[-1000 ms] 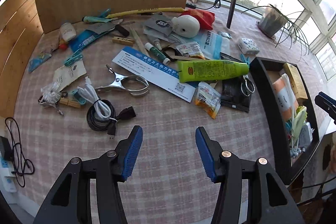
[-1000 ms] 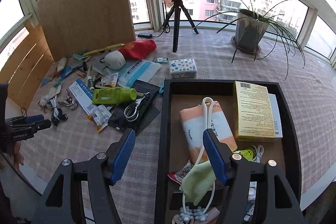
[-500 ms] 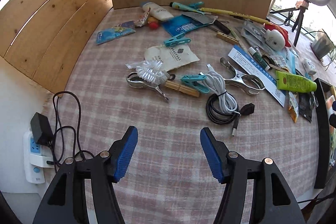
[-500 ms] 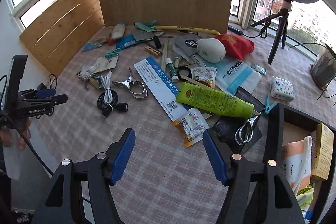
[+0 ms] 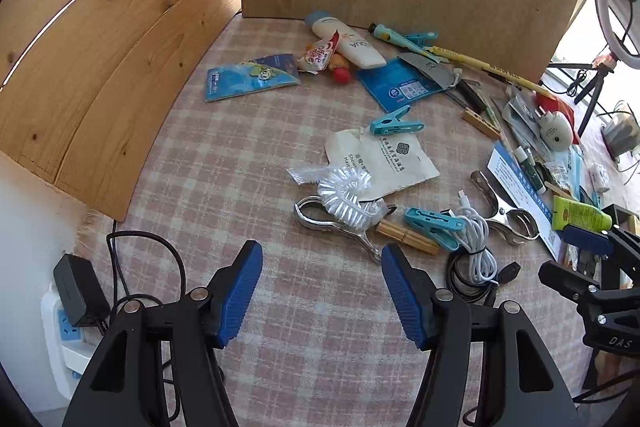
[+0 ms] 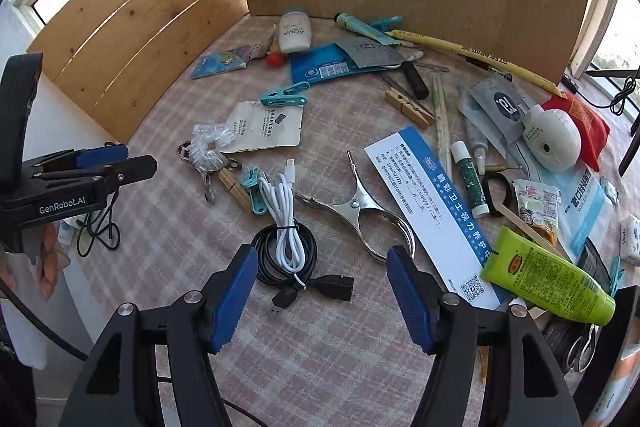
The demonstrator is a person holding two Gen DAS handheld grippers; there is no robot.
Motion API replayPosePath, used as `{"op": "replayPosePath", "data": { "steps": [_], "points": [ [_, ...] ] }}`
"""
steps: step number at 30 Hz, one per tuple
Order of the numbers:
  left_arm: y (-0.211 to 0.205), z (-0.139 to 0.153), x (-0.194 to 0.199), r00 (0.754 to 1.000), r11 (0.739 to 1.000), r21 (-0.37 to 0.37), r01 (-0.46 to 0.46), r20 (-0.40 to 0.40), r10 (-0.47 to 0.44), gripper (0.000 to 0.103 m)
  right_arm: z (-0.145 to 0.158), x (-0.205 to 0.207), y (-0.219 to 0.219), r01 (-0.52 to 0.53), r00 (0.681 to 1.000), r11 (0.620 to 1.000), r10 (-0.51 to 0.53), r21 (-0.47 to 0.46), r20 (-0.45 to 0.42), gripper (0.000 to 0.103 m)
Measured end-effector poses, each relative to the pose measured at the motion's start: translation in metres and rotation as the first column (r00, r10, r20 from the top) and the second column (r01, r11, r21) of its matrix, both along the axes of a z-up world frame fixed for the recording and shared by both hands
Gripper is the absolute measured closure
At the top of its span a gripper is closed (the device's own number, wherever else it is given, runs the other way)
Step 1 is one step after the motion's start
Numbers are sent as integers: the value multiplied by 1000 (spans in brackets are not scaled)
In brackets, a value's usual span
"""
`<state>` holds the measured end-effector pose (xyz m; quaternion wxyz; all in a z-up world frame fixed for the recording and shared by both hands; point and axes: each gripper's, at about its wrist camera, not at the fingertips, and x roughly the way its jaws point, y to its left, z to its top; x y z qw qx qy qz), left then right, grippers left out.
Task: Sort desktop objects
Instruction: 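Return both tools to the table clutter, then grasp the clear shower cap with the left tool while the right tool grasps the white USB cable, then carry the shower cap and white cable into the black tray and release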
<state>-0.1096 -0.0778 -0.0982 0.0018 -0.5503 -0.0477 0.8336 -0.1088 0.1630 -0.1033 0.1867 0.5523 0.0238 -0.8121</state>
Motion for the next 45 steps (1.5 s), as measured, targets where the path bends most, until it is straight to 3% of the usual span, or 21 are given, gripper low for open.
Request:
{"op": "replayPosePath", "data": {
  "steps": [6,10,15,24,26,28,31,32,45],
  "points": [
    [-2,-14,-28,999,999,26,20,37,-21,37,-16,-25,-19,-21,999,1000,21,8,24,40],
    [-4,-29,-50,996,994,111,14,86,-24,37,-28,-34,-22,-15,998,1000,16,-11,65,40],
    [3,-45,-68,991,992,124,10,131,-26,37,-36,-39,-28,-26,995,999,28,-27,93,41],
    [6,-70,-84,983,987,157,-22,182,-7,37,-46,-48,-39,-38,994,999,38,-12,99,57],
    [6,-72,-83,984,988,155,-28,177,0,41,-46,-48,-39,-41,995,999,42,-9,95,71],
    [5,-74,-83,985,989,144,-31,172,6,55,-47,-48,-40,-46,995,999,45,8,85,79],
    [6,-75,-82,985,989,148,-23,170,-3,74,-47,-48,-39,-46,995,999,46,5,89,84],
    [6,-75,-82,986,988,150,-23,168,-3,76,-47,-48,-38,-46,995,999,46,-5,93,89],
    [1,-46,-58,997,982,186,-19,76,5,83,-27,-34,-14,19,998,997,-14,-76,68,90]
  ]
}}
